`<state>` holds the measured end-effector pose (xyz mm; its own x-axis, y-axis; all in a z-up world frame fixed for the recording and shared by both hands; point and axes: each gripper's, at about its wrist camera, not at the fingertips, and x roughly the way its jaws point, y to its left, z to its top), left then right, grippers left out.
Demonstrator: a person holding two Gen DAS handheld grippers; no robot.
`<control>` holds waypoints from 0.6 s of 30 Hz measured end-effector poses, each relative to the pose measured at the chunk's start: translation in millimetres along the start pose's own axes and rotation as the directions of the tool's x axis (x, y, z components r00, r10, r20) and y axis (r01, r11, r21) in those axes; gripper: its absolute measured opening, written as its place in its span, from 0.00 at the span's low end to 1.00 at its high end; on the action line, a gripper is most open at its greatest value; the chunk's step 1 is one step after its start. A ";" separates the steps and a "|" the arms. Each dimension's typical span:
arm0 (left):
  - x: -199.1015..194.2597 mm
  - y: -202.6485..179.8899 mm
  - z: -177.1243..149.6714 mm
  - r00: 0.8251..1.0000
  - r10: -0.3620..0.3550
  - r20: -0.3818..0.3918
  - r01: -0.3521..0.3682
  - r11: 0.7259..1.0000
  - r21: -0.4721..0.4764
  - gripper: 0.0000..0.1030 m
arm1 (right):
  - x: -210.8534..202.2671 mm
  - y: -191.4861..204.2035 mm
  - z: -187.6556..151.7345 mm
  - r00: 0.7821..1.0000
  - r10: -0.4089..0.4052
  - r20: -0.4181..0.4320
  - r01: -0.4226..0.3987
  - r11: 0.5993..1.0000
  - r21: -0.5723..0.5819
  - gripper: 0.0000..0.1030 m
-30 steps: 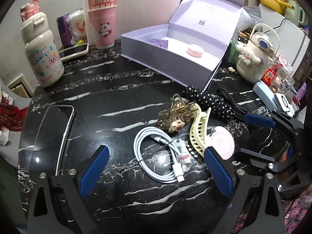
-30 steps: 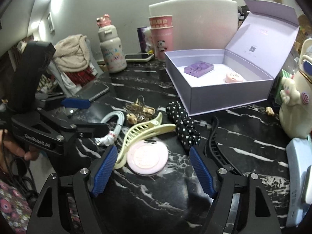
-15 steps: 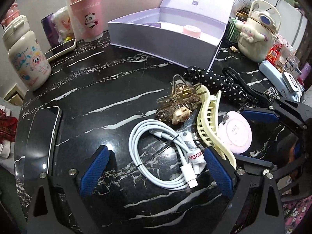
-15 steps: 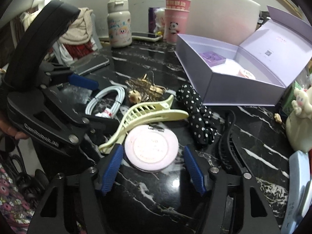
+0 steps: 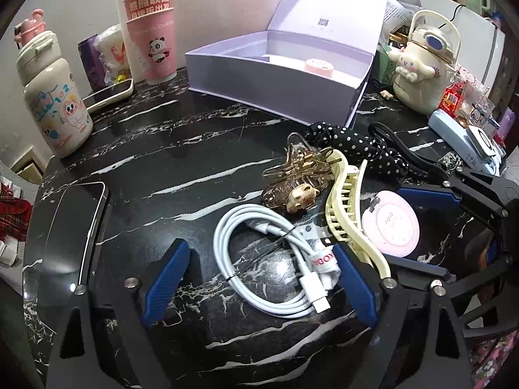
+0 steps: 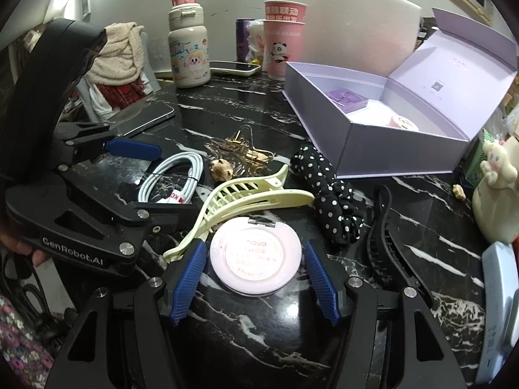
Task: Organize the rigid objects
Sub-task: 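Grasp the white cable with the left gripper while the right grasps a pink compact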
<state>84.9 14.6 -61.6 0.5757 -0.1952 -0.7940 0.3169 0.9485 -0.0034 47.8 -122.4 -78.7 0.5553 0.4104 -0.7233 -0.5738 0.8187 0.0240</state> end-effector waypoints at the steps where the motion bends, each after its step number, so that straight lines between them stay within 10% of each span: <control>1: -0.5 -0.8 -0.3 1.000 -0.002 0.004 0.002 1.000 -0.002 0.82 | 0.1 0.6 -0.3 1.000 -0.005 0.004 0.005 1.000 0.005 0.61; 18: -9.3 14.8 0.8 0.998 -0.053 0.033 0.056 0.994 -0.090 0.56 | -5.9 -2.0 -6.6 0.998 -0.031 0.045 0.026 0.993 0.118 0.54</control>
<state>84.9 30.3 -53.7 0.5824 -0.2536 -0.7723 0.2796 0.9546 -0.1027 41.7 -129.1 -79.0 0.5995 0.4026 -0.6918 -0.4846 0.8705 0.0866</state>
